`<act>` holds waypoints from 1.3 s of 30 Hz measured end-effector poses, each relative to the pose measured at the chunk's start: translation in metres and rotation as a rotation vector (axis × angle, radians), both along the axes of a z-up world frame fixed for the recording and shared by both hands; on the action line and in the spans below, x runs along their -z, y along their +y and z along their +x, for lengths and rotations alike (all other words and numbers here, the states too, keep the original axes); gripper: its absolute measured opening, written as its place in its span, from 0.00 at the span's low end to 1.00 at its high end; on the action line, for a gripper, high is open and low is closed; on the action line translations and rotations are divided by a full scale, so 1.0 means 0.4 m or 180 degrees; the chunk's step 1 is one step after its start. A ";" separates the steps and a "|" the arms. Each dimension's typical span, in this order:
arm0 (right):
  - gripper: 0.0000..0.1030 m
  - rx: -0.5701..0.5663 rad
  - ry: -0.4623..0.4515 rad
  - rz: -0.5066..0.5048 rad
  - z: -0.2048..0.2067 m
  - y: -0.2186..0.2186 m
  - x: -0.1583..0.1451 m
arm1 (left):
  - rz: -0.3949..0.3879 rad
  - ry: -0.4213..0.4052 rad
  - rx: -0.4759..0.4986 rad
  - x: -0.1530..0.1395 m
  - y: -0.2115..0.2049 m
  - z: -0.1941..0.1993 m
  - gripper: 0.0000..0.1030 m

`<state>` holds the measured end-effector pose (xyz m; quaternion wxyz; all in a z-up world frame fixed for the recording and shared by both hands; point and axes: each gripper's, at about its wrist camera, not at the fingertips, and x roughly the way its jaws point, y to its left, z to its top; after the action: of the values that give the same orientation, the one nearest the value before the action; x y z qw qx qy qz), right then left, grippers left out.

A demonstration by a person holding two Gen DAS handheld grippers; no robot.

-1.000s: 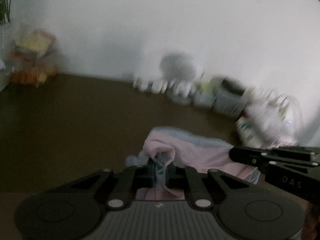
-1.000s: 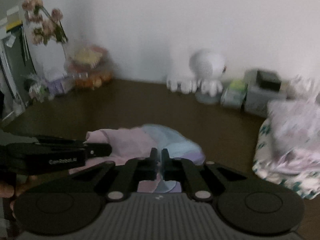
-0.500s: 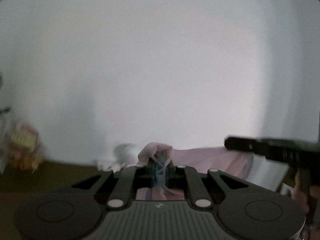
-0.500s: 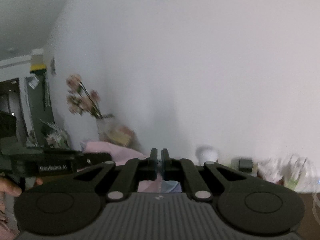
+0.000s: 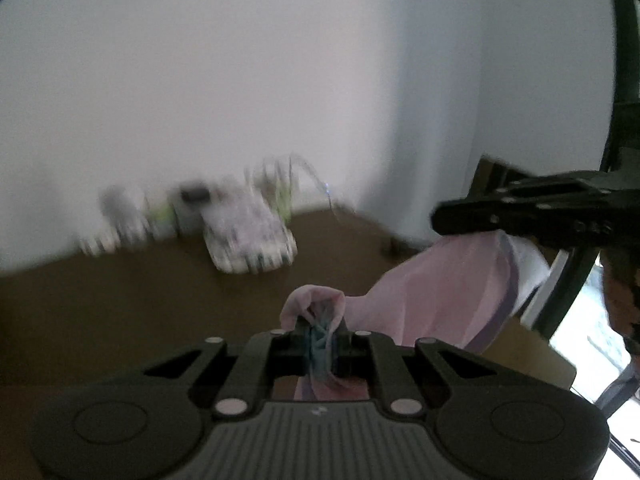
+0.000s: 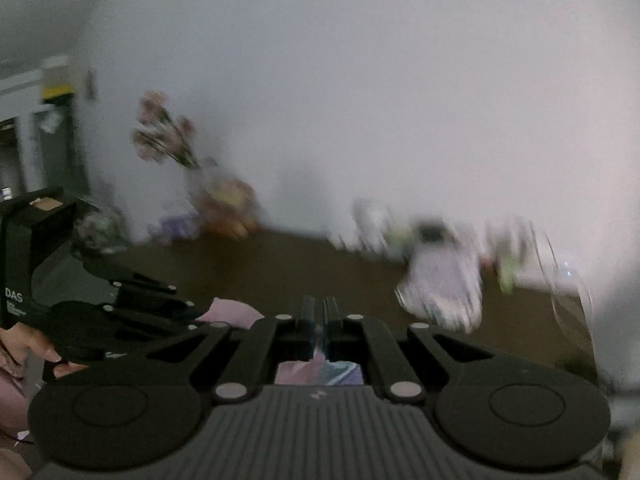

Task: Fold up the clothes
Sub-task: 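Lift the garment with both grippers and shake it open in the air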

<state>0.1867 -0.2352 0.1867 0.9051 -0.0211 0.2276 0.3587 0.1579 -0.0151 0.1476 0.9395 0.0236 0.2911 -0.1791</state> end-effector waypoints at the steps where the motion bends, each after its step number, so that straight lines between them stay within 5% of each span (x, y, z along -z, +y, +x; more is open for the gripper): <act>1: 0.03 0.0093 0.0107 -0.0014 0.011 -0.008 0.033 | -0.0016 0.0098 -0.0020 0.034 -0.009 0.032 0.09; 5: 0.04 0.0476 0.0535 -0.0081 0.075 -0.049 0.172 | -0.0166 0.0426 -0.0227 0.162 -0.026 0.142 0.19; 9: 0.09 0.0812 0.0935 -0.0031 0.129 -0.102 0.304 | -0.0249 0.0662 -0.0392 0.234 -0.007 0.174 0.58; 11: 0.27 0.0954 0.1073 -0.0016 0.145 -0.136 0.357 | -0.0253 0.0688 -0.0442 0.233 0.026 0.146 0.64; 13: 0.78 0.1058 0.1043 -0.0050 0.146 -0.163 0.380 | -0.0219 0.0676 -0.0441 0.226 0.054 0.110 0.80; 14: 0.81 0.1081 0.0977 -0.0084 0.139 -0.173 0.383 | -0.0157 0.0643 -0.0401 0.224 0.069 0.081 0.82; 20: 0.81 0.0384 0.0510 -0.0426 0.017 -0.092 0.376 | 0.0570 0.0466 -0.0030 0.256 0.044 -0.105 0.86; 24: 0.80 -0.0153 0.0241 -0.0860 -0.060 0.044 0.419 | 0.0801 0.0435 0.0125 0.307 -0.011 -0.148 0.86; 32: 0.61 -0.0133 0.0020 -0.1246 -0.075 0.178 0.457 | 0.1080 0.0309 0.0095 0.355 -0.054 -0.140 0.81; 35: 0.45 -0.0103 0.0107 -0.1210 -0.038 0.183 0.468 | 0.1079 0.0357 0.0131 0.368 -0.054 -0.137 0.63; 37: 0.22 -0.0062 0.0140 -0.1177 -0.032 0.177 0.472 | 0.1043 0.0402 0.0157 0.376 -0.051 -0.134 0.42; 39: 0.14 -0.0004 0.0177 -0.1114 -0.029 0.160 0.466 | 0.1007 0.0447 0.0183 0.383 -0.048 -0.131 0.28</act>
<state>0.1753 -0.1713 0.0002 0.8807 -0.1685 0.3114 0.3146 0.1055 -0.0343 -0.0058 0.8959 0.1669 0.3798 -0.1590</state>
